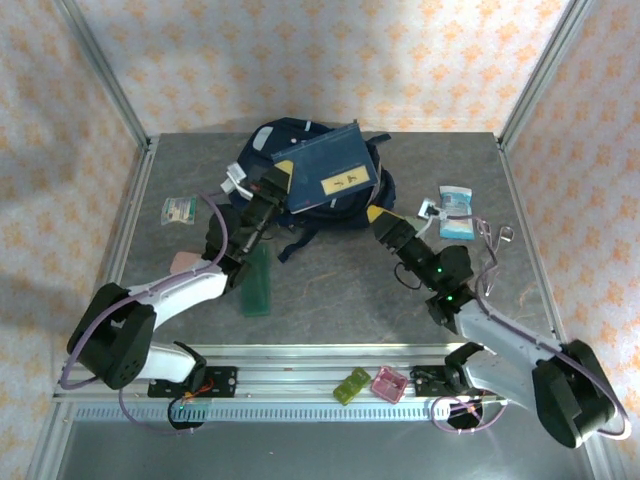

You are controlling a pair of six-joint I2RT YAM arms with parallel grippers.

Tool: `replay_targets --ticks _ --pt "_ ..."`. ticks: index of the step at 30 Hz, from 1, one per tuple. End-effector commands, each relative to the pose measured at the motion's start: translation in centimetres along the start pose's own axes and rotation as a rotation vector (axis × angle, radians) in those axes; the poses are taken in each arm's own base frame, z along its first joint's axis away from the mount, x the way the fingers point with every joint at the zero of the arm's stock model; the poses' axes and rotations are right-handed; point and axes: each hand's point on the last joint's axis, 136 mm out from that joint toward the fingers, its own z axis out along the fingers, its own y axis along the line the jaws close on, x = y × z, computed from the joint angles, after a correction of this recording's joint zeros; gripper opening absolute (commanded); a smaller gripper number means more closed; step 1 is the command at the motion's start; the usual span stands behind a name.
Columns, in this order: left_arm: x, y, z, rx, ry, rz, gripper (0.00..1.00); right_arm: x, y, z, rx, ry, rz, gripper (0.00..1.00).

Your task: Pack the student bag

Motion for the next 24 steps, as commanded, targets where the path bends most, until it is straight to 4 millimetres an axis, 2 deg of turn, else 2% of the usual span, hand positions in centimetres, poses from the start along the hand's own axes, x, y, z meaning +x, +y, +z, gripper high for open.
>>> replay_targets --ticks 1,4,8,11,12,14,16,17,18,19,21,22,24 --pt "-1.3 -3.4 -0.2 0.161 -0.108 -0.112 0.00 -3.1 4.3 1.2 -0.160 -0.156 -0.042 0.84" --pt "0.1 -3.4 0.2 0.167 -0.078 -0.132 0.00 -2.7 5.2 2.2 -0.215 -0.151 -0.034 0.83" --pt "0.6 -3.2 0.4 0.161 -0.076 -0.138 0.00 -2.1 6.6 3.3 -0.269 -0.129 -0.046 0.82" --pt "1.1 -2.9 0.5 0.165 -0.062 -0.155 0.00 -1.8 6.5 4.5 -0.265 -0.104 -0.029 0.79" --pt "1.1 -3.4 0.4 0.191 -0.063 -0.168 0.00 -1.6 6.4 4.9 -0.264 -0.097 -0.020 0.76" --pt "1.6 -3.3 0.4 0.196 -0.054 -0.183 0.00 -1.5 6.3 5.6 -0.264 -0.085 -0.005 0.59" --pt "1.7 -3.1 0.3 0.194 -0.055 -0.187 0.00 -1.0 5.8 6.5 -0.243 -0.054 0.011 0.26" --pt "1.7 -3.0 0.2 0.192 -0.055 -0.186 0.04 -0.8 5.8 6.8 -0.239 -0.039 0.002 0.11" --pt "1.6 -3.0 0.0 0.196 -0.061 -0.183 0.18 -0.5 5.4 7.1 -0.214 -0.020 -0.003 0.00" --pt "1.4 -3.1 -0.3 0.204 -0.068 -0.174 0.29 -0.3 4.9 7.2 -0.184 -0.011 -0.007 0.00" --pt "1.2 -3.1 -0.8 0.209 -0.075 -0.158 0.45 -0.7 4.2 6.8 -0.142 -0.028 -0.021 0.00" --pt "1.1 -2.9 -1.0 0.207 -0.074 -0.141 0.50 -1.1 4.0 6.4 -0.124 -0.045 -0.027 0.00" --pt "1.0 -2.3 -1.4 0.183 -0.061 -0.117 0.52 -1.8 3.5 5.6 -0.090 -0.059 -0.039 0.00"
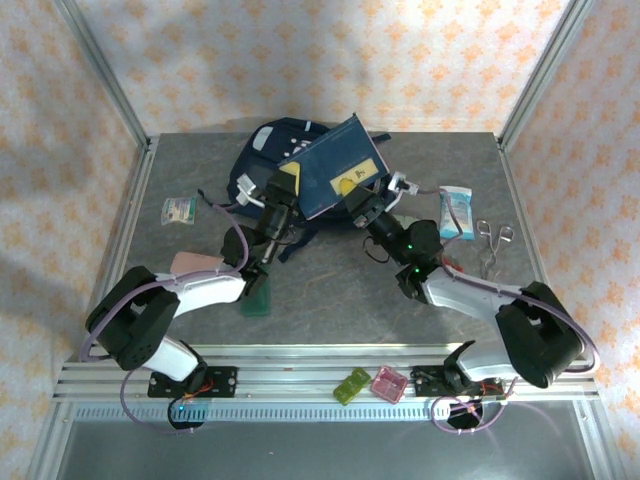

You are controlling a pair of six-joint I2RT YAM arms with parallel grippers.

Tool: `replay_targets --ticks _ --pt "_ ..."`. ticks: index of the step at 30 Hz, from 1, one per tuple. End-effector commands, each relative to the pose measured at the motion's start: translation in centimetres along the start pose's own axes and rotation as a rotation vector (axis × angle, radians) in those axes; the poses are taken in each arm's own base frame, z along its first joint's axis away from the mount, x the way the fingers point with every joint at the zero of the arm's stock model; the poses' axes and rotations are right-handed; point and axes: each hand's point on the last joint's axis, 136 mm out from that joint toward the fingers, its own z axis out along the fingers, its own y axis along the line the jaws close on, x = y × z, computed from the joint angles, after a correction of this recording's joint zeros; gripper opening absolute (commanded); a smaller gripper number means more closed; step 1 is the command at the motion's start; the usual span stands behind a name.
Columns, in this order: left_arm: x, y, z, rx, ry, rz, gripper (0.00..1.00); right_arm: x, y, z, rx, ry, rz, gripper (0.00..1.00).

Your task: Pack the student bag

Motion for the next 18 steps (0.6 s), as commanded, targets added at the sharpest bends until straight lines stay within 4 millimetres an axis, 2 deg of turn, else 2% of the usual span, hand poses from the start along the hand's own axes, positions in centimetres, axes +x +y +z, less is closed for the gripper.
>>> replay_targets --ticks 1,5,8,11,14,16,18 --pt "-0.5 -1.9 -1.0 0.073 0.012 0.019 0.53 -2.1 1.1 -1.2 0.017 -0.035 -0.062 0.00" --pt "-0.4 1.5 -1.2 -0.078 0.131 0.151 0.55 -3.5 -0.7 -3.5 0.166 0.009 -0.113 0.00" --pt "0.6 4.9 -1.1 -0.282 0.237 0.373 0.57 -4.7 -2.1 -6.2 0.271 0.015 -0.145 0.00" --pt "2.3 7.4 -0.4 -0.425 0.338 0.551 0.60 -5.7 -3.1 -8.8 0.366 0.006 -0.179 0.00" --pt "3.0 9.8 0.3 -0.517 0.408 0.608 0.63 -6.6 -3.9 -11.1 0.447 -0.012 -0.198 0.00" --pt "3.6 11.7 1.1 -0.578 0.461 0.653 0.72 -7.1 -3.9 -12.4 0.475 -0.037 -0.206 0.00" --pt "4.5 14.2 2.2 -0.650 0.550 0.691 0.74 -7.4 -3.8 -13.5 0.503 -0.062 -0.215 0.00"
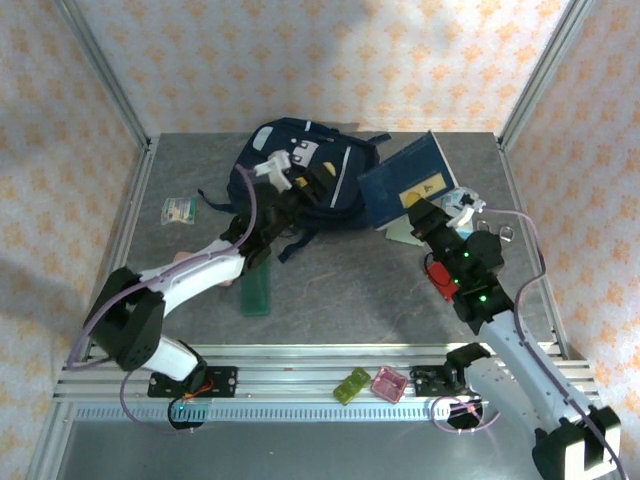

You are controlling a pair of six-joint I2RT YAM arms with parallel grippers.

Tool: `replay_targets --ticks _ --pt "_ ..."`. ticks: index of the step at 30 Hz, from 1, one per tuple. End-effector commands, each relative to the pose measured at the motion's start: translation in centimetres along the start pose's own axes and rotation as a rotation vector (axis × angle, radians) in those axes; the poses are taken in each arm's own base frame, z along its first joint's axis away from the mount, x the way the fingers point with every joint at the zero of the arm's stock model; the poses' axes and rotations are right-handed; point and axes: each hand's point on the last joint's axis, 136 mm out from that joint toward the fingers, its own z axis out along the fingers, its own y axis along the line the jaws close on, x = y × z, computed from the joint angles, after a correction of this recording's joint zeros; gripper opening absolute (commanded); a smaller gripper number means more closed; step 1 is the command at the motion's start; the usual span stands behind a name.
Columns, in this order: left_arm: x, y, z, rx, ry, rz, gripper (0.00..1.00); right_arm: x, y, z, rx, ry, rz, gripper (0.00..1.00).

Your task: Pack the student bag

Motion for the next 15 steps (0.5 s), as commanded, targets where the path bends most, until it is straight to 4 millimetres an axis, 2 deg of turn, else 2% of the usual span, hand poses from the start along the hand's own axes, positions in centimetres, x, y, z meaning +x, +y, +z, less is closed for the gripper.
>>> replay_targets --ticks 1,2,5,6,11,15 --pt "4.9 5.0 3.1 -0.196 0.260 0.168 0.74 0.1 -1.5 -1.6 0.079 -0.006 -0.036 0.00" --pt "5.5 5.8 4.2 -0.240 0.303 0.192 0.74 -0.1 -1.6 -2.0 0.093 -0.015 -0.043 0.00" --pt "5.5 6.9 7.3 -0.331 0.356 0.294 0.74 -0.4 -2.5 -2.7 0.161 -0.020 -0.064 0.00" --pt "6.0 8.0 8.3 -0.379 0.383 0.334 0.74 -0.5 -3.0 -2.9 0.198 -0.020 -0.069 0.00" --pt "5.9 11.1 11.9 -0.568 0.429 0.484 0.74 -1.3 -4.6 -3.8 0.326 -0.039 -0.085 0.00" --pt "6.3 12.3 14.1 -0.668 0.417 0.629 0.76 -1.4 -5.0 -3.9 0.346 -0.048 -0.092 0.00"
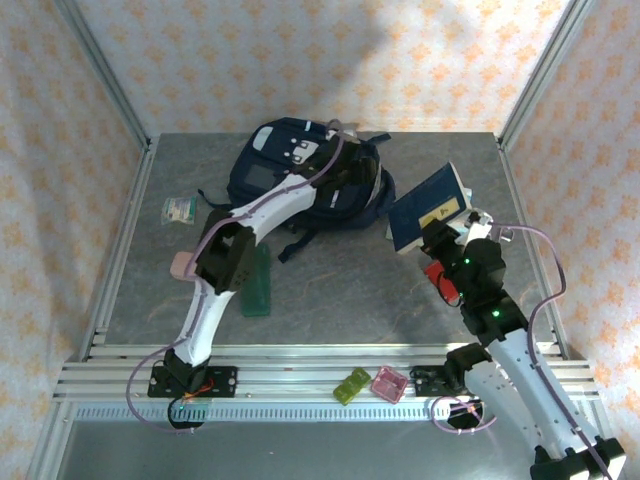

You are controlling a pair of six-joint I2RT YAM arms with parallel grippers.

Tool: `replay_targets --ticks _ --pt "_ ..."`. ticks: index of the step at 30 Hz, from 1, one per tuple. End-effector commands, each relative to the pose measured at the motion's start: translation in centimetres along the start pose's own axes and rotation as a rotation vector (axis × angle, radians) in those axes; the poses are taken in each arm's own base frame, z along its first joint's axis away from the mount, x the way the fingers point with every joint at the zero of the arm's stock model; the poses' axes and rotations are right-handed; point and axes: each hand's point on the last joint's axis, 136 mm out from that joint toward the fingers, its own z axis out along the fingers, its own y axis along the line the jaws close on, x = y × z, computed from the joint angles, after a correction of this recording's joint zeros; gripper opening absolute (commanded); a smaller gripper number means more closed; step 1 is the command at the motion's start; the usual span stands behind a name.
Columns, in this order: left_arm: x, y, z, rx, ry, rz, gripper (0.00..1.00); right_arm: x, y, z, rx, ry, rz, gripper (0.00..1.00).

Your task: Pack the student bag

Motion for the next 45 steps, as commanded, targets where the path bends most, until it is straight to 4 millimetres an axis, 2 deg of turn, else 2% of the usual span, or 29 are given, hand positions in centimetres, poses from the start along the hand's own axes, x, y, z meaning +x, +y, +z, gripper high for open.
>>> replay_targets --ticks 1,8,12,15,17,22,23,26,28,29,33,40,45 --pt "1.8 1.9 0.4 -0.207 0.060 0.181 0.76 -2.7 0.8 -0.9 0.014 -0.089 -0.022 0.00" --pt "3.9 3.2 3.1 -0.310 0.055 0.270 0.76 -2.7 0.4 -1.1 0.027 -0.095 -0.031 0.00" --pt "4.9 3.9 3.7 -0.411 0.028 0.359 0.76 -2.4 0.4 -1.0 0.024 -0.085 -0.030 0.00" --pt "5.6 4.7 4.1 -0.465 0.022 0.390 0.71 -2.4 0.6 -1.0 0.009 -0.083 -0.025 0.00" --pt "6.0 5.0 4.4 -0.475 0.025 0.397 0.59 -2.4 0.7 -1.0 0.003 -0.086 -0.024 0.00" --pt "6.7 5.3 5.0 -0.458 0.035 0.400 0.51 -2.3 0.7 -0.8 -0.001 -0.088 -0.017 0.00" --pt "7.0 5.4 5.2 -0.453 0.042 0.401 0.46 -2.3 0.8 -0.7 -0.004 -0.087 -0.014 0.00" --pt "7.7 5.6 5.9 -0.414 0.073 0.396 0.09 -2.1 0.7 -0.5 -0.009 -0.080 -0.010 0.00" --pt "7.9 5.9 6.0 -0.403 0.090 0.387 0.00 -2.1 0.8 -0.5 -0.009 -0.079 -0.009 0.00" --pt "7.8 5.9 5.9 -0.400 0.092 0.385 0.00 -2.0 0.8 -0.5 -0.010 -0.078 -0.010 0.00" --pt "6.2 4.8 4.0 -0.350 0.067 0.376 0.00 -1.9 0.7 -0.4 -0.010 -0.076 -0.006 0.00" --pt "-0.1 2.1 -3.3 -0.257 -0.054 0.374 0.00 -1.0 0.8 0.3 -0.027 -0.039 0.011 0.00" --pt "-2.8 1.5 -7.6 -0.232 -0.101 0.396 0.00 0.6 1.4 1.5 -0.075 0.039 0.035 0.00"
